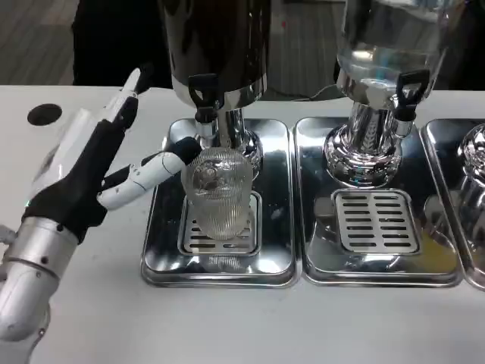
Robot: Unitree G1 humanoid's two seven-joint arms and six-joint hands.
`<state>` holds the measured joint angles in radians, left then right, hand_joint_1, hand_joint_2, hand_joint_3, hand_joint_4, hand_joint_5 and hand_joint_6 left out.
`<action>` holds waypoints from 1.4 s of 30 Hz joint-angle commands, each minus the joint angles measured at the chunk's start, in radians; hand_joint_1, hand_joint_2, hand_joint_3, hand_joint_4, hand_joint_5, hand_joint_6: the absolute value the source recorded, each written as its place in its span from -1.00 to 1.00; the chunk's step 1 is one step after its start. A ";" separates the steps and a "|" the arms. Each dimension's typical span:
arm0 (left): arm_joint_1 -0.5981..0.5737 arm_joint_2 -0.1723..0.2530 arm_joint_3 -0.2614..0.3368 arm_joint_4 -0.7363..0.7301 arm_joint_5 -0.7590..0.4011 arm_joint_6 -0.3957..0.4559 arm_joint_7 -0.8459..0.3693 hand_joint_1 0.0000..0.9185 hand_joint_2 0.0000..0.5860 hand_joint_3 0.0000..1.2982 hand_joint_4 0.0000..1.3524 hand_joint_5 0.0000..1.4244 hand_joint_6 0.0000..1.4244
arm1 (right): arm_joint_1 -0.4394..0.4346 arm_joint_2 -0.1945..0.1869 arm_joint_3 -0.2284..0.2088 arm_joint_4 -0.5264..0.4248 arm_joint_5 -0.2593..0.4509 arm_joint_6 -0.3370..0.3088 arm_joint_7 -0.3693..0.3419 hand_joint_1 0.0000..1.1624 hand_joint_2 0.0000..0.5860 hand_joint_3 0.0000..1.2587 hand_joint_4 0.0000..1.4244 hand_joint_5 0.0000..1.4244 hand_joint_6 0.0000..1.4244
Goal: Grasp the cup under the faucet to collect the drink, then remove the cup.
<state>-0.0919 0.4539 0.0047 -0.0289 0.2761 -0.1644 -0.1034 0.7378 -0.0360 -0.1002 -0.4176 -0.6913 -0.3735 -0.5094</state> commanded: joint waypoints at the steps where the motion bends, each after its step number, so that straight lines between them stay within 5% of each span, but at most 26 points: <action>1: -0.002 0.002 0.014 -0.049 -0.001 0.034 -0.023 -0.91 -0.93 -1.00 -1.00 -1.00 -1.00 | -0.003 0.003 0.000 -0.015 0.000 0.003 0.007 0.21 0.77 -0.37 -0.46 -0.60 -0.75; 22: -0.047 -0.018 -0.069 -0.133 0.056 0.080 -0.055 -0.91 -0.87 -0.88 -1.00 -0.96 -1.00 | 0.019 0.002 -0.011 -0.012 0.023 -0.019 -0.002 0.20 0.76 -0.37 -0.45 -0.59 -0.75; 42: 0.049 -0.040 -0.021 -0.246 0.045 0.079 -0.044 -0.94 -0.84 -0.60 -0.59 -0.69 -1.00 | 0.037 0.007 -0.007 0.000 0.016 -0.046 -0.012 0.20 0.76 -0.38 -0.45 -0.58 -0.75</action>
<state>-0.0773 0.4190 -0.0214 -0.2515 0.3262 -0.0837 -0.1427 0.7666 -0.0336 -0.1056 -0.4206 -0.6780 -0.4011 -0.5090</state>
